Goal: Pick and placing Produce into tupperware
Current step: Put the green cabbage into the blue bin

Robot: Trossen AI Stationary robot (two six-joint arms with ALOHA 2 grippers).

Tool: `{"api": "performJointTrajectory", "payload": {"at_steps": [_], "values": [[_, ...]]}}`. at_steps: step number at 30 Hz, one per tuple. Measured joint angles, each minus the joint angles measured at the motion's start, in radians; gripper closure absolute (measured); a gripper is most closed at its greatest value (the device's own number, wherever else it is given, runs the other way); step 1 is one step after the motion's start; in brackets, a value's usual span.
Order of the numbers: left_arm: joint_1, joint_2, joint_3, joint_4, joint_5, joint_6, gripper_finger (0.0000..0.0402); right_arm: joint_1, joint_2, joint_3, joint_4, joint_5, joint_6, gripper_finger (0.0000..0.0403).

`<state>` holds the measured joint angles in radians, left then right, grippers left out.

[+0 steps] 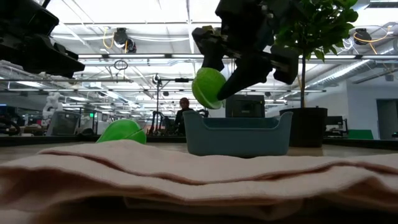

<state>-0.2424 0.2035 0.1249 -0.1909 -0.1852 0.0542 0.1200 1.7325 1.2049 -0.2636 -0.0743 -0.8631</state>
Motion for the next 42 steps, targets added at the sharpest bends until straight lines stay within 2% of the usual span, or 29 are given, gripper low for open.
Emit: {"api": "performJointTrajectory", "payload": {"at_steps": [7,13,17,28,33,42], "values": [[0.000,0.000,0.000,0.000,0.000,-0.003,0.0398,0.000,0.000,0.000,0.005,-0.004,0.093,0.0209],[0.000,0.000,0.000,0.000,0.000,-0.003,0.0398,0.002,-0.001,-0.056,0.023,0.039,0.012,0.0209],[0.000,0.000,0.000,0.000,0.000,-0.003,0.0398,0.002,-0.001,-0.095,0.119,0.073,0.008,0.0209],[0.000,0.000,0.000,-0.001,0.000,-0.002,0.0398,0.013,0.001,-0.101,0.147,0.083,-0.054,0.0209],[0.000,0.000,0.000,-0.002,0.000,-0.002,0.0398,0.023,0.022,-0.101,0.154,0.178,-0.027,0.0209],[0.000,0.000,0.000,-0.011,0.000,0.000,0.0398,0.068,0.023,-0.085,0.173,0.254,0.069,0.0209]]}}
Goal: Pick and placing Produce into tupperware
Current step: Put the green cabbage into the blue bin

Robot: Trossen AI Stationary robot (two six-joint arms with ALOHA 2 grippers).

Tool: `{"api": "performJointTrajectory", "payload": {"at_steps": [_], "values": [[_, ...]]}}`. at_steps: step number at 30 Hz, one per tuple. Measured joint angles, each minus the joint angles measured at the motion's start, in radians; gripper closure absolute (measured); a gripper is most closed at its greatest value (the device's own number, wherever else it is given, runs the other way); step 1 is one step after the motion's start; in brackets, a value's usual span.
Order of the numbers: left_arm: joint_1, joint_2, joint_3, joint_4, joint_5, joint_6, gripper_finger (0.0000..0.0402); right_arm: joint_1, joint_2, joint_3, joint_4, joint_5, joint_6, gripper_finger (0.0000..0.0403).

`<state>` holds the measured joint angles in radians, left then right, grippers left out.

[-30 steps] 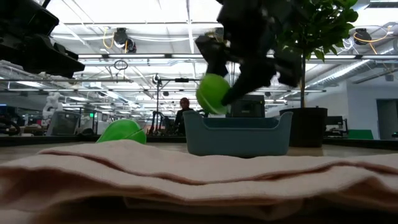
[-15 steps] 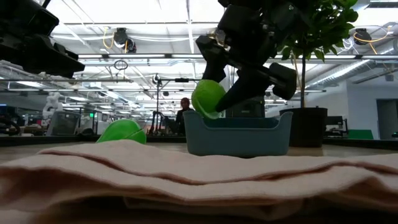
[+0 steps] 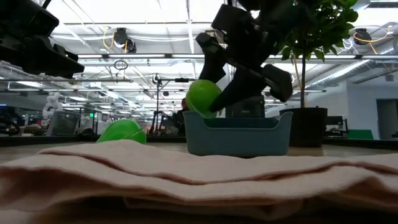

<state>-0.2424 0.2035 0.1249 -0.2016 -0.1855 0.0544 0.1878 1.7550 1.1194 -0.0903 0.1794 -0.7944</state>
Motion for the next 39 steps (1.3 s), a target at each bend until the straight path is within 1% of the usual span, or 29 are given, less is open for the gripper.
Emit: {"api": "performJointTrajectory", "payload": {"at_steps": [8,17,25,36,39], "values": [[0.000,0.000,0.000,0.000,0.000,-0.001,0.0398,0.013,0.000,0.002,-0.042,0.002,0.200,0.0209],[0.000,0.000,0.000,0.001,0.000,0.000,0.0398,0.017,0.000,0.003,-0.098,-0.002,0.250,0.0209],[0.000,0.000,0.000,0.001,0.000,-0.001,0.0398,0.015,0.000,0.003,-0.093,-0.025,0.265,0.0209],[0.000,0.000,0.000,0.002,0.000,-0.004,0.0398,-0.013,0.011,0.003,-0.064,-0.027,0.385,0.0209],[0.000,0.000,0.000,0.002,0.000,-0.005,0.0398,-0.018,0.011,0.003,-0.063,-0.027,0.389,0.0209]]}}
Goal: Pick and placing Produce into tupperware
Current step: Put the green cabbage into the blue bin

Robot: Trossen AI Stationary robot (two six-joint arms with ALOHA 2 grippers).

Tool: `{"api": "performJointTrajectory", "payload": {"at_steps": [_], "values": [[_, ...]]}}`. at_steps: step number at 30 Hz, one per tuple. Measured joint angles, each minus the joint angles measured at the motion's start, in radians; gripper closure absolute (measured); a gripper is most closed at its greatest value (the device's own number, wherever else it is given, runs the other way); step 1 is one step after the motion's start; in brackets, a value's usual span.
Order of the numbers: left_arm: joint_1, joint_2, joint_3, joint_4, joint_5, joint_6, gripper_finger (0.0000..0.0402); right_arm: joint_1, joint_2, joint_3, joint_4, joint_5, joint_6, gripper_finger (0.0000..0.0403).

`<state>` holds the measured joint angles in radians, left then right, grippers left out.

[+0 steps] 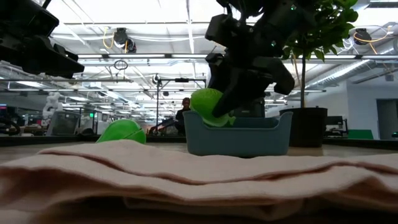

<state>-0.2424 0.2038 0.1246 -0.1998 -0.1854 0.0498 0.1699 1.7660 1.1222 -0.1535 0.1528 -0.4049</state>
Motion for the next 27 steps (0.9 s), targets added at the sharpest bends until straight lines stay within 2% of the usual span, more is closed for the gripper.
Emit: {"api": "performJointTrajectory", "payload": {"at_steps": [27], "values": [[0.000,0.009,-0.001,0.002,0.001,0.002,0.0398,0.029,0.067,-0.001,-0.001,0.028,-0.029,0.0209]]}}
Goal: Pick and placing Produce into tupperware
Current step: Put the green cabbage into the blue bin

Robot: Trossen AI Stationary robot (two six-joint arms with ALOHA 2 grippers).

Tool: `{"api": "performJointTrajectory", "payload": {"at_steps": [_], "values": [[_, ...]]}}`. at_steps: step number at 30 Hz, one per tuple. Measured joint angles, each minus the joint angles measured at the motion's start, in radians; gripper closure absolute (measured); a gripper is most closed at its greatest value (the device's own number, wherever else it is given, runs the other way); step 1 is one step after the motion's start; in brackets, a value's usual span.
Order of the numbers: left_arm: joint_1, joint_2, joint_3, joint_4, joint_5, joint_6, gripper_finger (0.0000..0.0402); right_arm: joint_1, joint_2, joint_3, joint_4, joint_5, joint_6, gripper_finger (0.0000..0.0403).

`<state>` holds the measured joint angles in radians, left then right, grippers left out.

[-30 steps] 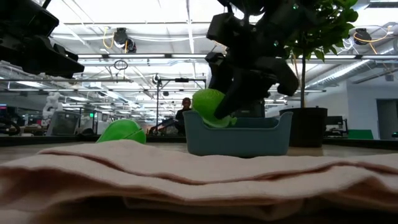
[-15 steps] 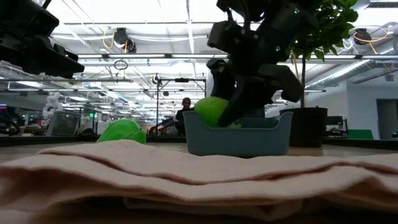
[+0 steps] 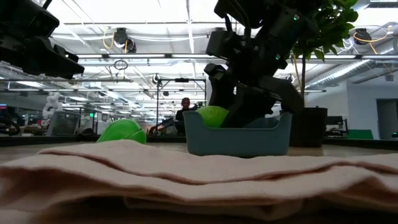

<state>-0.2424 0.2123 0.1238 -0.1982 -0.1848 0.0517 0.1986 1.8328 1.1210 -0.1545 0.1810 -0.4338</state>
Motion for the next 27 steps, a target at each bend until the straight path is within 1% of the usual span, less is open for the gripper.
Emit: {"api": "performJointTrajectory", "payload": {"at_steps": [6,8,10,14,16,27], "values": [[0.000,0.000,0.000,0.000,0.000,0.002,0.0398,-0.003,0.000,0.000,-0.004,-0.005,0.009,0.0209],[0.000,0.000,0.000,0.000,0.000,0.002,0.0398,-0.010,0.000,0.000,-0.008,-0.032,0.035,0.0209],[0.000,0.000,0.000,0.000,0.000,0.001,0.0398,-0.016,0.000,0.000,-0.009,-0.038,0.054,0.0209],[0.000,0.000,0.000,0.000,0.000,0.001,0.0398,-0.022,0.000,0.000,-0.006,-0.037,0.055,0.0209],[0.000,0.000,0.000,0.000,0.000,0.001,0.0398,-0.023,0.000,0.000,-0.013,-0.054,0.056,0.0209],[0.000,0.000,0.000,0.000,0.000,0.002,0.0398,-0.029,0.001,0.000,-0.014,-0.056,0.093,0.0209]]}}
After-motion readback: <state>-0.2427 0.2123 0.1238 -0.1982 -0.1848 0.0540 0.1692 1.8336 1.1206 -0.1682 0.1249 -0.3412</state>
